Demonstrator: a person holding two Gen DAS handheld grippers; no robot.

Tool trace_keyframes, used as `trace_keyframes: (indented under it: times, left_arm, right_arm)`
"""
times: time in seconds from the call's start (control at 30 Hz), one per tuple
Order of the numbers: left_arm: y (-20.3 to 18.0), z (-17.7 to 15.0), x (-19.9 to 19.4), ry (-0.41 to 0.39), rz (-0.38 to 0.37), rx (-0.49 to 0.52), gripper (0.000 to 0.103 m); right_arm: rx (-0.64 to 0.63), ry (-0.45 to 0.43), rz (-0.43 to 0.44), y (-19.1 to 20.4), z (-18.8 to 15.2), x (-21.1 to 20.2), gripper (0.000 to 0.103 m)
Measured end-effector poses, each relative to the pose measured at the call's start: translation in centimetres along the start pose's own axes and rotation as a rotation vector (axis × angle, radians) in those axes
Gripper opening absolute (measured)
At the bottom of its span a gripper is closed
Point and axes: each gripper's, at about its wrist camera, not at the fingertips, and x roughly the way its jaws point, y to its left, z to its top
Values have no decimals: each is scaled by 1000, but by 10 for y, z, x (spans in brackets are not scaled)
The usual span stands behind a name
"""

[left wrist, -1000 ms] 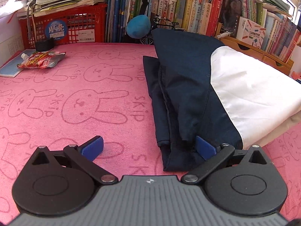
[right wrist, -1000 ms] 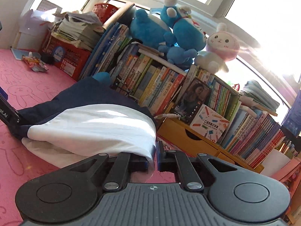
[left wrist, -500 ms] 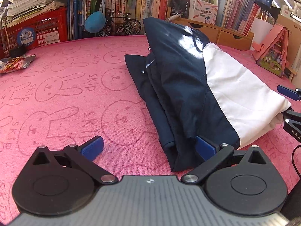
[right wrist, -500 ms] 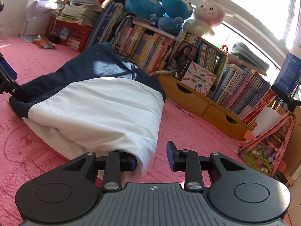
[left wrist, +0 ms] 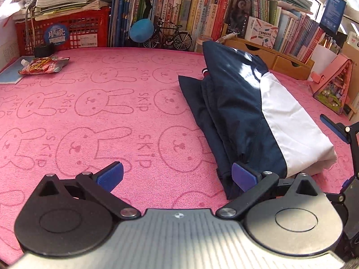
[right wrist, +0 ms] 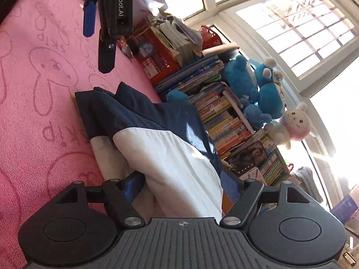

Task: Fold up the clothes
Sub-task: 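Grasp the folded jacket with the right gripper while the left gripper holds its other end, lifting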

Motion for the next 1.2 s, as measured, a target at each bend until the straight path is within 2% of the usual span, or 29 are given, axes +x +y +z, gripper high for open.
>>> trace_keyframes:
  times: [0.13,0.2,0.23,0.27,0.33,0.43,0.5,0.6,0.73,0.9,1.03,1.13,1.2]
  left_arm:
    - [-16,-5,-4,40,-242,-21,103]
    - [-26,-8,-1,63,-354,-41,103]
    - [-29,-9,1,74,-408,-56,103]
    - [-30,-10,5,86,-460,-85,103]
    - [-31,-11,13,112,-563,-143,103]
    - [-26,-8,30,151,-640,-243,103]
    - [-20,-4,41,165,-713,-310,103]
    - [-9,10,62,175,-782,-402,103]
    - [0,33,93,185,-764,-467,103]
    - [3,67,125,187,-755,-486,103]
    - [12,91,153,221,-756,-517,103]
    - [16,102,169,254,-735,-522,103]
    - [14,108,170,269,-733,-475,103]
  right_arm:
    - [-70,-58,29,14,8,4,76]
    - [-105,-87,44,21,13,6,59]
    - [-116,-102,48,24,14,6,37]
    - [-106,-117,38,23,13,3,22]
    - [-87,-148,19,22,11,-3,18]
    - [-57,-193,-10,21,9,-12,12]
    - [-26,-210,-22,16,8,-17,11]
    - [-12,-218,-25,10,6,-20,11]
    - [-24,-226,-27,12,5,-24,11]
    - [-33,-224,-23,14,5,-26,11]
    - [-34,-209,-6,12,6,-22,11]
    - [-25,-182,25,10,11,-16,15]
    - [-17,-164,46,7,15,-11,29]
